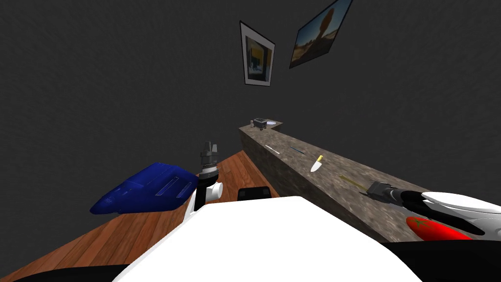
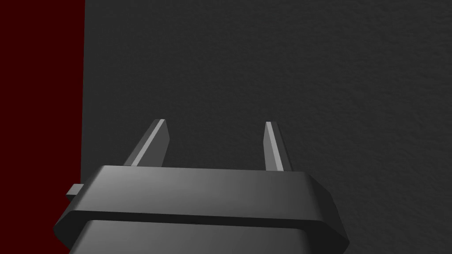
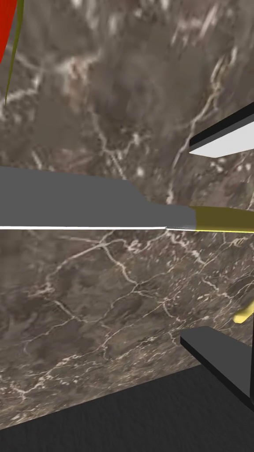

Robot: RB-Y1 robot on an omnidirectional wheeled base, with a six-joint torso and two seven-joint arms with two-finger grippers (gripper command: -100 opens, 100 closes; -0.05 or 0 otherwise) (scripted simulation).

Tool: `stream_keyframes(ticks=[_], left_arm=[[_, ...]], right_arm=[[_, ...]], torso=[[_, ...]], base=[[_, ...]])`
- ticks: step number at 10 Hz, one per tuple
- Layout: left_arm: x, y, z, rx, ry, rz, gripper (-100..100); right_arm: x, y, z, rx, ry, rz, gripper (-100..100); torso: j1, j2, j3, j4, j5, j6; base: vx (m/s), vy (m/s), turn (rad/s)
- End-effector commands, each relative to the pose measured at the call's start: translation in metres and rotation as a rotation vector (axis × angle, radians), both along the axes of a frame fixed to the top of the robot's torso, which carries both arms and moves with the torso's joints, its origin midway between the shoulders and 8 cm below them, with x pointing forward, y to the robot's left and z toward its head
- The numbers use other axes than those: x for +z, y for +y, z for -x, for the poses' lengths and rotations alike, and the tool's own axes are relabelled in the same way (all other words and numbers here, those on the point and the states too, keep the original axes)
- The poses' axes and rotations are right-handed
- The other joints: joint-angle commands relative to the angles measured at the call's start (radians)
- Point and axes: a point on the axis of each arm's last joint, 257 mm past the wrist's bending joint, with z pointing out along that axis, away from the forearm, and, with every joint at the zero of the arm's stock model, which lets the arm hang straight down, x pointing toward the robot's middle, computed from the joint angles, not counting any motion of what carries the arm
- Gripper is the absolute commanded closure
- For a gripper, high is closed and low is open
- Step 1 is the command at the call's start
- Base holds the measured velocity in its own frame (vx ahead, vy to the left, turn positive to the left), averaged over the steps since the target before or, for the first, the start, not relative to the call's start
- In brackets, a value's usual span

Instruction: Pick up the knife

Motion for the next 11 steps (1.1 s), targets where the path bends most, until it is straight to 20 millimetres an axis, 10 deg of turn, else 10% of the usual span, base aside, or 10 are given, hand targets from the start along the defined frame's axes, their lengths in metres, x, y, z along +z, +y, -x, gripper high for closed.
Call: stream_keyframes(ticks=[1,5,6,7,11], left_arm=[[0.000,0.000,0.000,0.000,0.000,0.000,0],[0.000,0.000,0.000,0.000,0.000,0.000,0],[0.000,0.000,0.000,0.000,0.000,0.000,0],[0.000,0.000,0.000,0.000,0.000,0.000,0],[0.000,0.000,0.000,0.000,0.000,0.000,0]], right_arm=[[0.000,0.000,0.000,0.000,0.000,0.000,100],[0.000,0.000,0.001,-0.011,-0.006,-0.003,100],[0.000,0.000,0.001,-0.010,-0.005,-0.003,0],[0.001,0.007,-0.012,0.044,0.000,-0.001,100],[0.007,0.021,-0.038,0.135,-0.001,-0.002,100]], torso=[[0.000,0.000,0.000,0.000,0.000,0.000],[0.000,-0.006,-0.004,-0.002,0.001,-0.004],[0.001,-0.006,-0.004,-0.002,0.001,-0.004],[0.001,-0.006,-0.004,-0.002,0.001,-0.004],[0.002,-0.014,-0.009,-0.003,0.001,-0.005]], base=[[-0.011,0.000,-0.013],[-0.001,0.000,-0.008],[0.000,0.000,0.000],[0.102,-0.014,-0.323],[0.143,0.005,-0.261]])
